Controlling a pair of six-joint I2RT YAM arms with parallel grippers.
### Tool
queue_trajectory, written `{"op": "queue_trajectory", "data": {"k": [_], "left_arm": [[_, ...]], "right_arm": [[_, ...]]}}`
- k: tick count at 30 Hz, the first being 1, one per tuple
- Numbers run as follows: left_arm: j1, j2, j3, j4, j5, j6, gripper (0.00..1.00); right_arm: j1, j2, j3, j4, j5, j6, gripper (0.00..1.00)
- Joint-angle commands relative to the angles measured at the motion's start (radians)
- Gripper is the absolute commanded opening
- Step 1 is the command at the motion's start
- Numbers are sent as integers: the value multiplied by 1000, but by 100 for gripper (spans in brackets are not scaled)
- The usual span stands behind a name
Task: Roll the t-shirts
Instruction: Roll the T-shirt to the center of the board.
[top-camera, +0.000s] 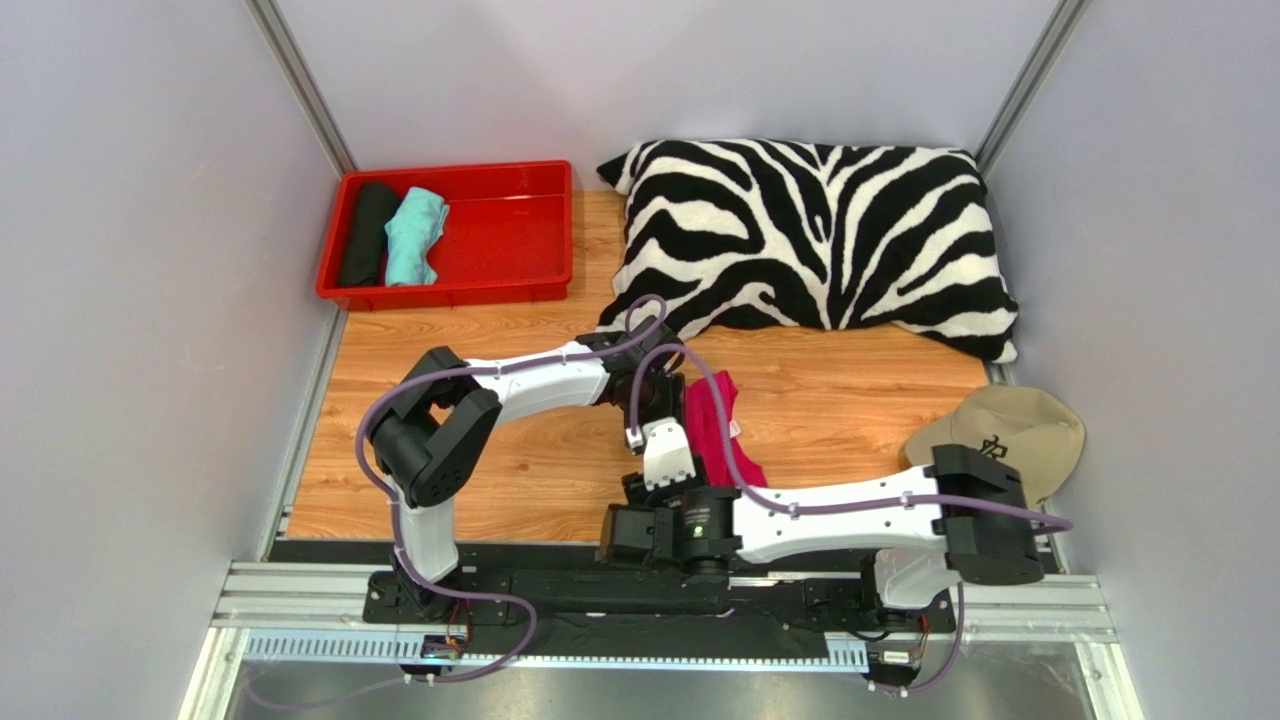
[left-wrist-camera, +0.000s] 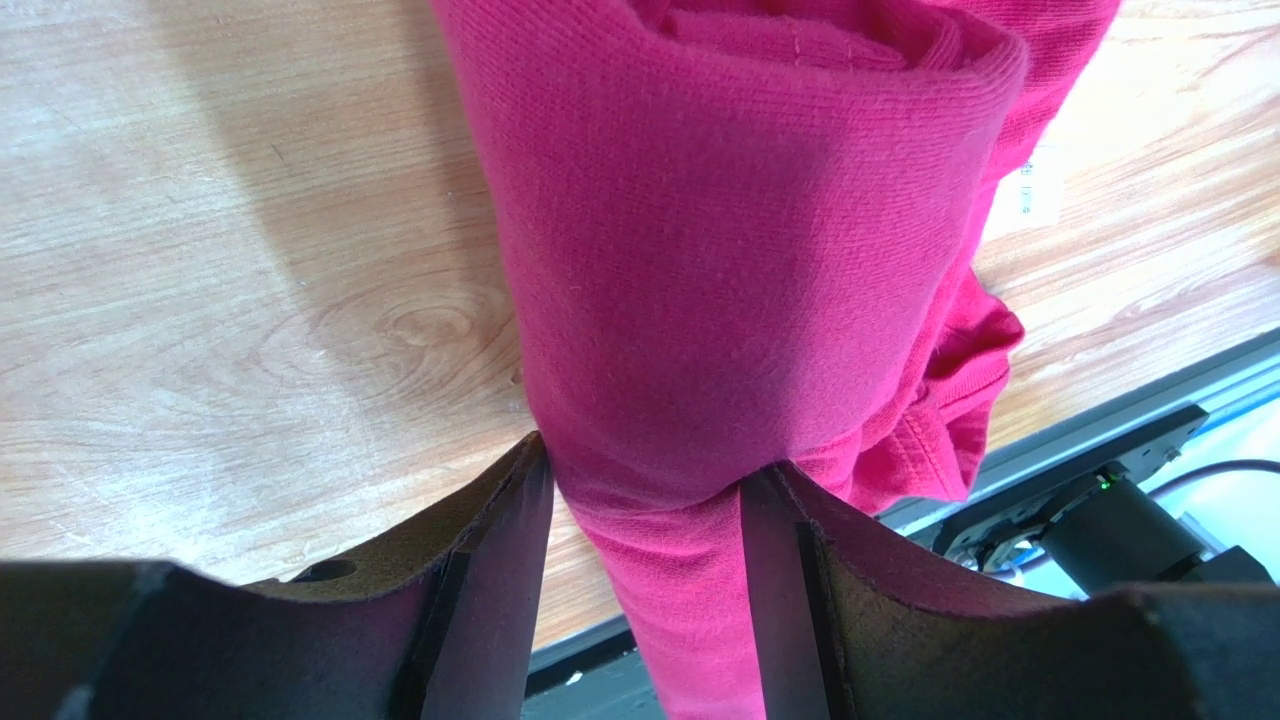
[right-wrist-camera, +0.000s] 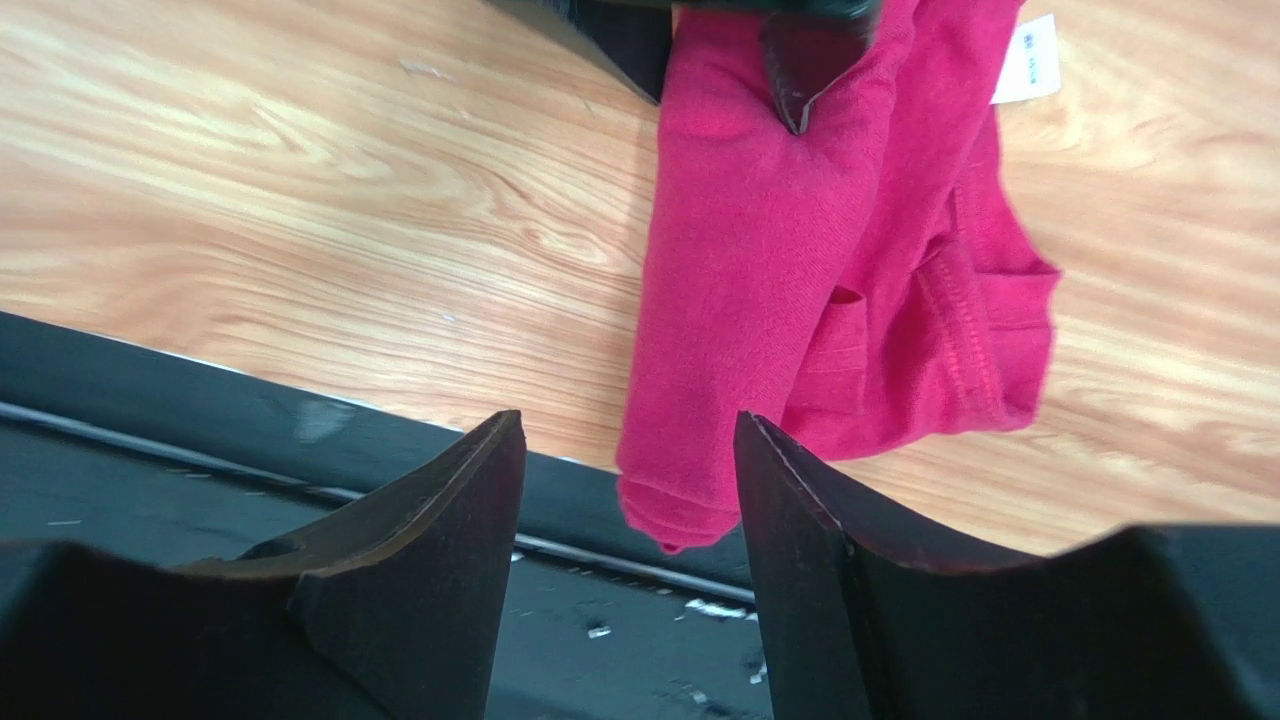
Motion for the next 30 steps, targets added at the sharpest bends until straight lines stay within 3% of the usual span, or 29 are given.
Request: {"op": "queue_trajectory", "data": {"k": [1, 8, 15, 23, 30], "left_arm": [[-3, 33, 3, -106, -53, 50, 56], [-3, 45, 25, -125, -48, 66, 56], [-4, 63, 45, -137, -42, 79, 56], [-4, 68, 51, -140, -35, 87, 56], [-4, 77, 55, -143, -27, 95, 56]], "right_arm": [[27, 69, 52, -66, 122, -65, 59], [18, 128, -34, 59, 49, -96, 60], [19, 209, -39, -4, 21, -32, 60], [56, 132, 49, -105, 122, -31, 60], [74, 137, 32, 86, 116, -165, 61]]}}
